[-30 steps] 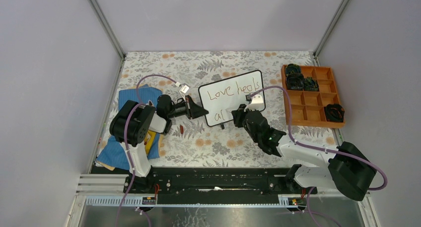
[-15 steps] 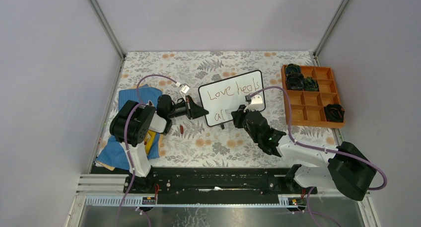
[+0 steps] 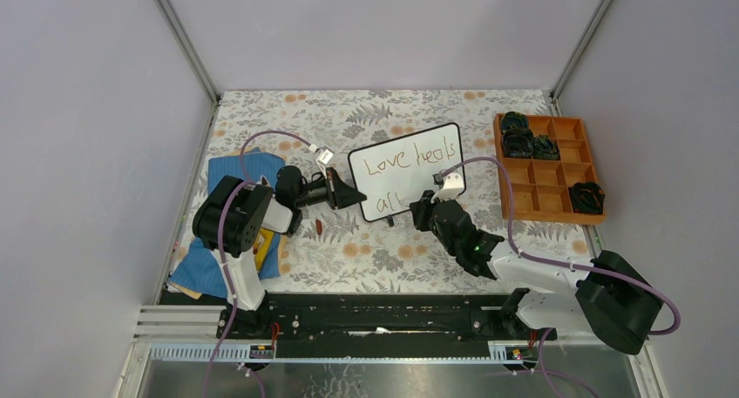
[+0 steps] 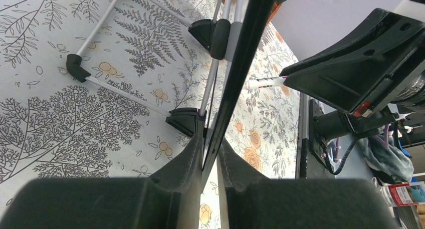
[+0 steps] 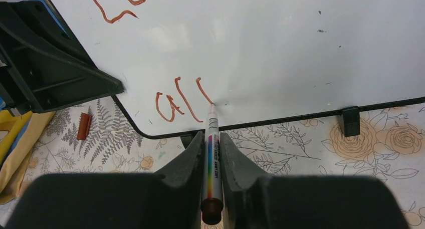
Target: Write a sentence on the whiteboard
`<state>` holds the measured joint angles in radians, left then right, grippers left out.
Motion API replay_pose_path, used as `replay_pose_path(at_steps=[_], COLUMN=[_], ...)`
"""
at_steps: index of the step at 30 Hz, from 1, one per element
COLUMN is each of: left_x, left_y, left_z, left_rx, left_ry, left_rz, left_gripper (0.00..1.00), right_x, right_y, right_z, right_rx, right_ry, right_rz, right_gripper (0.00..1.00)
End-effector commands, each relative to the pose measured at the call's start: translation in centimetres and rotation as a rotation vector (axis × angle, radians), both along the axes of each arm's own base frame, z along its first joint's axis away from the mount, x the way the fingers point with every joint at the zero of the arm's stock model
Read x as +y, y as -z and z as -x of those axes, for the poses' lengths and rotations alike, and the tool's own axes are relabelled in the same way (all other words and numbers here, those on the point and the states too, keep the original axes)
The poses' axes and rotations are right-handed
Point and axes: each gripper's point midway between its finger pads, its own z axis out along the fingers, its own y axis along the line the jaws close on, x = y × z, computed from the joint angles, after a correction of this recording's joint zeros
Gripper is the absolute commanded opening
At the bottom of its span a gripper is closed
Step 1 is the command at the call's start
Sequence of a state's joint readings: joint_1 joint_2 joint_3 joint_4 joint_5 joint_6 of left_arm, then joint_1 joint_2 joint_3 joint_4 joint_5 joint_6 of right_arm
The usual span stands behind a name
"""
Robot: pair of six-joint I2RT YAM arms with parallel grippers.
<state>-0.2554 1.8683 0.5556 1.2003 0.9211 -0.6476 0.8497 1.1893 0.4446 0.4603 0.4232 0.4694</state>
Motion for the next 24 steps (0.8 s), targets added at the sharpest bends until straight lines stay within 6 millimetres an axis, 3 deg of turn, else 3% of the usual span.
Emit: replay_pose_path(at_steps=[1, 11, 18, 24], left_x=[-0.1, -0.1, -0.1, -0.1], left_y=[-0.9, -0.9, -0.9, -0.7], left_z=[-0.4, -0.4, -0.4, -0.4], left_rx=[-0.044, -0.045, -0.045, -0.042], left_ry=[-0.002, -0.001, -0.001, -0.003], left_rz=[-0.008, -0.009, -0.011, -0.016], left_gripper=[0.21, 0.21, 0.21, 0.21], right_x=[-0.4, -1.0, -1.8, -2.5], right_y=[-0.3, -0.2, -1.6, -1.6], right_z=[-0.1, -0.1, 0.0, 0.1], right_rx=[-0.004, -0.005, -0.042, -0.055], right_ry=[0.019, 0.037, 0.057, 0.076], right_rz=[-0.024, -0.012, -0.029, -0.014], right_gripper=[0.0, 0.0, 0.0, 0.0])
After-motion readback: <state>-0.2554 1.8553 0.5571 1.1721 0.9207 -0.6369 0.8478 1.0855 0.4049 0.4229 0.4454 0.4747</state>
